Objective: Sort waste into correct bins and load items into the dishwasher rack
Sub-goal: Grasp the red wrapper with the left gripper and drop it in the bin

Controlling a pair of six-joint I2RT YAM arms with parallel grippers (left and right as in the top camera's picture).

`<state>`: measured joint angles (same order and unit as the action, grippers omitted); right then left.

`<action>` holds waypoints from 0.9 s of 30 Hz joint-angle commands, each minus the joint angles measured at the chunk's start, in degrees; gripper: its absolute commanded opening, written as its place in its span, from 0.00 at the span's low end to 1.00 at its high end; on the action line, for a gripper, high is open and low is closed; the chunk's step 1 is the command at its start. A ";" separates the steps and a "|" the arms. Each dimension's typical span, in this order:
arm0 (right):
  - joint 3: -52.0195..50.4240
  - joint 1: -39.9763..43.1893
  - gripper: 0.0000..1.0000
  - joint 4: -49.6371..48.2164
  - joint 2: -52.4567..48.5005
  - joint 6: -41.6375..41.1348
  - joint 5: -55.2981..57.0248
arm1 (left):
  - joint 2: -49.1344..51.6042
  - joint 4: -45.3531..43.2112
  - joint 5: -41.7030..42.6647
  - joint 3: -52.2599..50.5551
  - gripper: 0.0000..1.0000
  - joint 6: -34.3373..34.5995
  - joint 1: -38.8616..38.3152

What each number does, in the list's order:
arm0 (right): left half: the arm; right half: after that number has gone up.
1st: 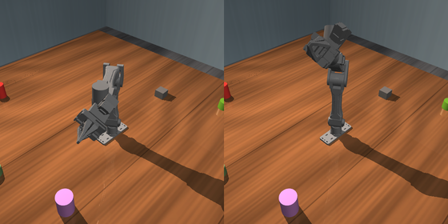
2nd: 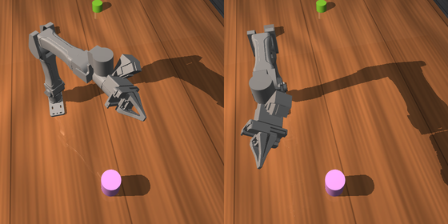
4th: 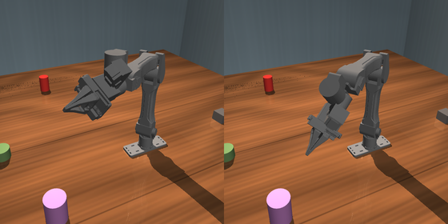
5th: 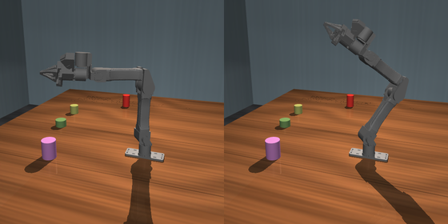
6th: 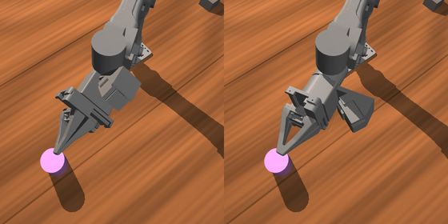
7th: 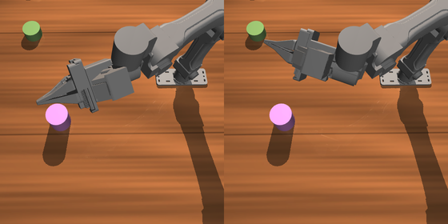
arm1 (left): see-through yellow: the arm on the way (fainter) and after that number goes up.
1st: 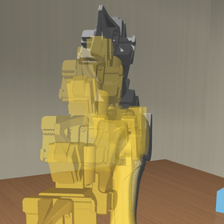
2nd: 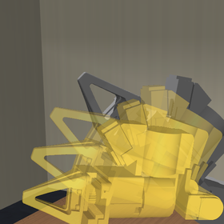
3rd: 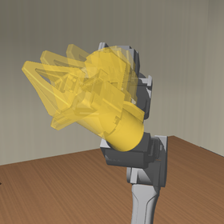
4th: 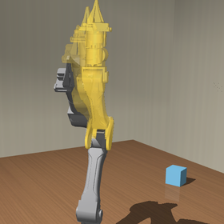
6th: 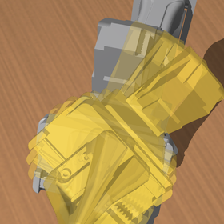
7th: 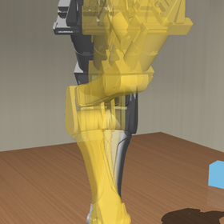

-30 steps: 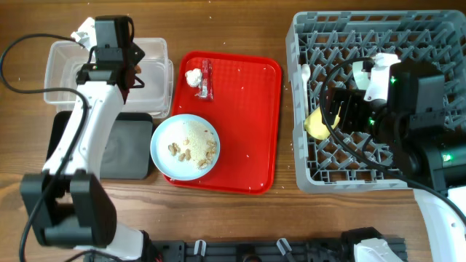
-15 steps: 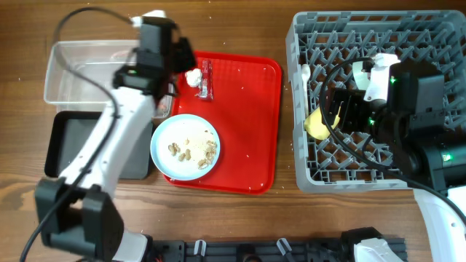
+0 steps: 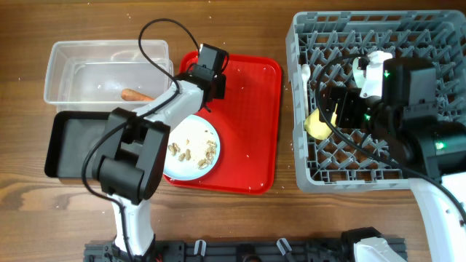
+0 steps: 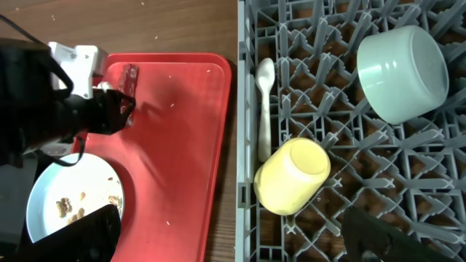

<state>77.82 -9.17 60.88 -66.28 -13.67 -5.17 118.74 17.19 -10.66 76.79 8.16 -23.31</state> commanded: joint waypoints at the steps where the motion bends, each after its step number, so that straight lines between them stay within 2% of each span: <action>1: 0.48 0.20 0.98 0.28 -0.66 -1.49 -0.94 | 3.96 -0.68 5.77 0.13 0.38 -0.39 -0.44; 6: 0.48 0.20 0.99 0.70 -0.63 -1.46 -0.94 | -0.31 1.62 4.94 1.73 0.04 1.33 -0.48; 9: 0.48 0.20 0.99 0.92 -0.63 -1.44 -0.92 | -7.58 7.43 2.91 3.54 0.04 6.25 -0.17; 12: 0.48 0.20 0.98 0.92 -0.63 -1.46 -0.92 | -16.59 13.94 -7.45 3.76 0.04 13.84 2.14; 15: 0.48 0.20 0.98 0.87 -0.63 -1.49 -0.94 | -20.50 18.56 -17.20 3.76 0.04 19.45 8.96; 17: 0.48 0.20 0.99 0.85 -0.63 -1.49 -0.94 | -19.10 18.10 -17.07 3.69 0.33 22.67 14.99; 18: 0.48 0.20 0.99 0.85 -0.63 -1.51 -0.94 | -17.73 16.09 -13.25 3.69 0.66 22.67 17.40; 19: 0.48 0.20 0.98 0.81 -0.63 -1.49 -0.94 | -16.98 14.71 -9.27 3.69 0.84 21.73 18.69; 20: 0.48 0.20 0.98 0.79 -0.63 -1.51 -0.94 | -16.90 14.25 -4.96 3.69 0.88 20.50 19.30; 21: 0.48 0.20 0.98 0.81 -0.63 -1.51 -0.94 | -17.35 14.10 -1.68 3.82 0.88 20.31 19.08; 23: 0.48 0.20 0.98 0.70 -0.63 -1.49 -0.94 | -18.23 12.50 2.12 3.85 0.78 15.85 15.58; 24: 0.48 0.20 0.99 0.63 -0.63 -1.49 -0.94 | -17.73 12.35 -0.07 3.78 0.71 10.73 10.05; 27: 0.48 0.20 0.99 0.70 -0.66 -1.77 -0.94 | -14.32 11.85 -8.20 3.74 0.67 7.32 3.45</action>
<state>77.82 -9.17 61.71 -66.65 -14.26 -5.17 101.60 29.69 -13.78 80.47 22.37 -12.16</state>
